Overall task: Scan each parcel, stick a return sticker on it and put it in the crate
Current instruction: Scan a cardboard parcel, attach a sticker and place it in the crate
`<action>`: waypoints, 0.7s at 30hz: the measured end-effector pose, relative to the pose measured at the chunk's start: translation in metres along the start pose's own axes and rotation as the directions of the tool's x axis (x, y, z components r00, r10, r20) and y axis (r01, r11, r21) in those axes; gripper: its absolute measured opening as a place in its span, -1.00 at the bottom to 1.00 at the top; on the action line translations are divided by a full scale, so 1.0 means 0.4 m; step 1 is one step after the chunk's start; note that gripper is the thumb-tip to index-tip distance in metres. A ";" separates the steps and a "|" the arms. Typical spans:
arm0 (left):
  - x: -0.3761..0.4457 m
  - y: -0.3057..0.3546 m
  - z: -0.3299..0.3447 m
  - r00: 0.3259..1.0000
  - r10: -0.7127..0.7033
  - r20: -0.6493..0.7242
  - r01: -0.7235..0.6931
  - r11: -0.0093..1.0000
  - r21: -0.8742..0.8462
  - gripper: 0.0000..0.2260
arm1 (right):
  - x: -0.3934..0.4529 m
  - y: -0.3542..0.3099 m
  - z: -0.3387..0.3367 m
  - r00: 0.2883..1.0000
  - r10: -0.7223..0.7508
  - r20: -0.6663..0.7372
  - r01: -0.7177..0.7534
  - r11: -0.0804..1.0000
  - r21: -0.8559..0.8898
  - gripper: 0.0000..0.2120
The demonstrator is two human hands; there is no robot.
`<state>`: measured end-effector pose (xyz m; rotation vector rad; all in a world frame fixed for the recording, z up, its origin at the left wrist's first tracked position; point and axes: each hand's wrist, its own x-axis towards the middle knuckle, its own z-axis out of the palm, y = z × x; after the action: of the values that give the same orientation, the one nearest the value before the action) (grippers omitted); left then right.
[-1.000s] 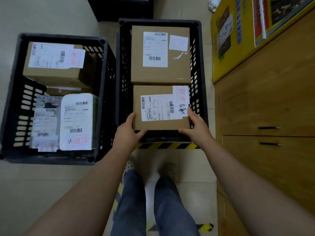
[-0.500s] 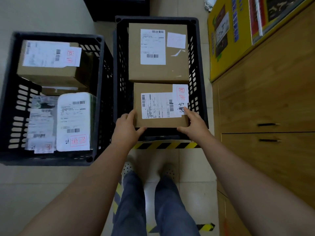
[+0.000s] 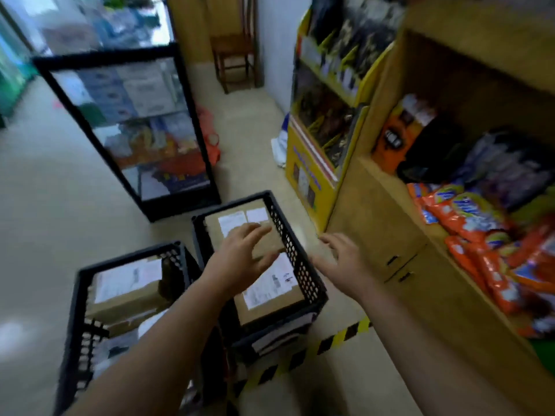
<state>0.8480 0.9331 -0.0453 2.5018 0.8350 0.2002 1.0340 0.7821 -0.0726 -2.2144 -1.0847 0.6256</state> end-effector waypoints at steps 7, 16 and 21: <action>0.056 0.266 -0.077 0.832 0.546 0.098 -0.540 0.838 -0.082 -0.48 | -0.354 -0.083 -0.198 0.841 0.254 -0.478 -0.307 0.951 -0.034 -0.48; -0.396 0.767 0.041 0.096 0.984 0.150 -0.894 0.152 -0.422 -0.41 | -1.209 -0.222 -0.155 0.182 0.543 -0.820 -0.704 0.654 0.276 -0.44; -0.876 0.943 0.049 -0.275 0.957 0.087 -0.776 -0.168 -0.608 -0.41 | -1.671 -0.382 0.011 -0.267 0.512 -0.817 -0.754 0.417 0.508 -0.39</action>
<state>0.7709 0.4548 0.1301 1.9481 -1.5457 0.0447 0.5761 0.3132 0.1294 -2.4547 0.9704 -0.6653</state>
